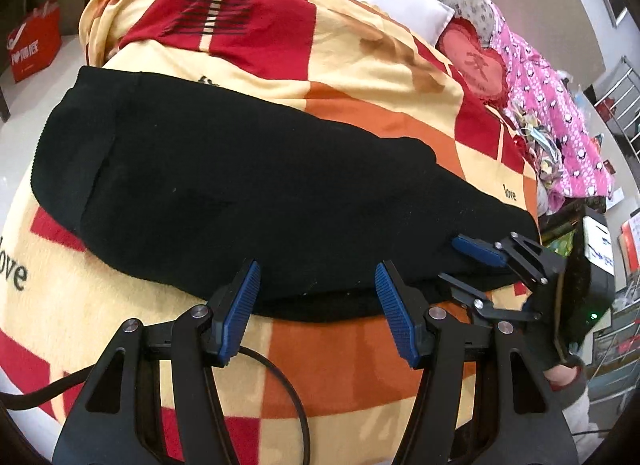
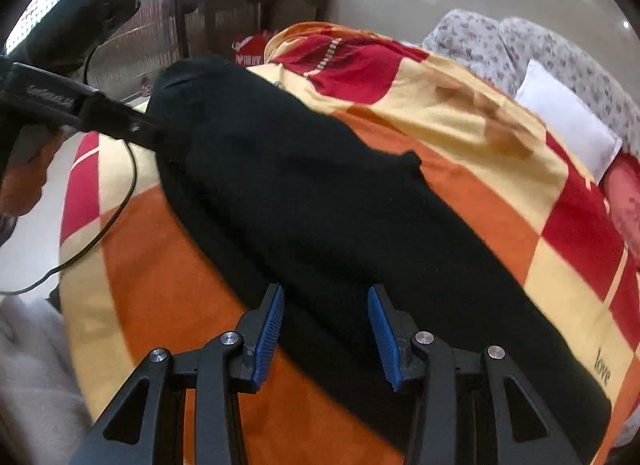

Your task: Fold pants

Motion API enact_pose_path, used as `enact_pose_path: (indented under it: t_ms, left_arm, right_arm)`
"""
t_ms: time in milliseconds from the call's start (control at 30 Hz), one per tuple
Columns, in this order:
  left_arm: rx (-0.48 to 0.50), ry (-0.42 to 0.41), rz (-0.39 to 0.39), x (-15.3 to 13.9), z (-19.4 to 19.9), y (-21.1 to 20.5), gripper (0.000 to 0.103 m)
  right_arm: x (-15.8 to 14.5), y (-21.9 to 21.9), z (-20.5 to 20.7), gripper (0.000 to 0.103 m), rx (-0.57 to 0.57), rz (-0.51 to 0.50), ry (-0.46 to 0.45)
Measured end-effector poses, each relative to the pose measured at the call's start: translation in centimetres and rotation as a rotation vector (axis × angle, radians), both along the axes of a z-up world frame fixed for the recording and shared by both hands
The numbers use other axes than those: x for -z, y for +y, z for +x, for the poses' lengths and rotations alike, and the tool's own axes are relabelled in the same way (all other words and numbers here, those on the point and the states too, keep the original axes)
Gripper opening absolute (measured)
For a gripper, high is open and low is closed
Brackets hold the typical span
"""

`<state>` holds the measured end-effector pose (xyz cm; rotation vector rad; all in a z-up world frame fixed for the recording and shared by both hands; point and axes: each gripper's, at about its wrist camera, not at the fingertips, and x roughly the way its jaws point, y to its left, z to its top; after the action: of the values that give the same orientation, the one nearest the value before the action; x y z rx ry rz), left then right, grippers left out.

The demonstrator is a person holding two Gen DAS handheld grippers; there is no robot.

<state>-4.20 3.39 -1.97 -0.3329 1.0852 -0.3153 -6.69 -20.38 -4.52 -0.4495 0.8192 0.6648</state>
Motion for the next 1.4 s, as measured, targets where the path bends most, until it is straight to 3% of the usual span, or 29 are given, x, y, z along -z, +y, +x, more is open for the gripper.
enact_pose_path:
  t_ms: [33, 100, 133, 200, 333, 400, 567, 733, 800, 1033, 1200, 1400]
  left_arm:
    - [0.001, -0.001, 0.000, -0.2, 0.0, 0.0, 0.060]
    - [0.003, -0.009, 0.006, -0.8, 0.1, -0.1, 0.060]
    - [0.000, -0.021, 0.006, -1.4, 0.1, 0.0, 0.060]
    - [-0.009, -0.051, 0.004, -2.6, -0.1, 0.5, 0.060]
    - [-0.023, -0.089, 0.004, -3.9, -0.2, 1.2, 0.060]
    - [-0.020, -0.092, 0.002, -3.8, -0.1, 1.0, 0.065]
    - [0.004, -0.052, 0.028, -1.7, 1.0, -0.9, 0.066]
    - [0.033, -0.070, 0.073, -0.9, 1.6, -3.2, 0.066]
    - [0.042, -0.077, 0.080, -0.7, 2.0, -4.1, 0.066]
    - [0.082, -0.083, 0.130, 0.9, 2.7, -7.2, 0.067]
    - [0.122, -0.113, 0.228, 1.0, 2.6, -8.9, 0.067]
    - [0.172, -0.125, 0.196, 0.1, 2.8, -10.9, 0.067]
  right_arm:
    - [0.1, 0.0, 0.4, 0.040, -0.002, 0.008, -0.003]
    - [0.1, -0.1, 1.2, 0.016, -0.003, 0.050, 0.008]
    - [-0.3, -0.4, 2.0, 0.010, 0.004, 0.116, 0.052]
    - [-1.4, -1.1, 2.9, 0.006, 0.021, 0.231, 0.126]
    - [-3.6, -2.6, 2.1, 0.005, 0.000, 0.355, 0.181]
    - [-3.9, -2.7, 1.1, 0.002, -0.030, 0.388, 0.220]
    - [-1.6, -1.8, -0.3, 0.002, -0.006, 0.310, 0.249]
    - [-2.9, -3.8, -0.9, 0.011, 0.134, 0.276, 0.100]
    - [-3.2, -4.6, -0.9, 0.021, 0.198, 0.220, 0.062]
    - [-1.0, -6.1, 0.4, 0.024, 0.324, 0.094, 0.090]
    - [-0.7, -7.1, 0.4, 0.027, 0.343, 0.111, 0.094]
    - [-0.9, -10.0, -0.3, 0.027, 0.417, 0.152, 0.108]
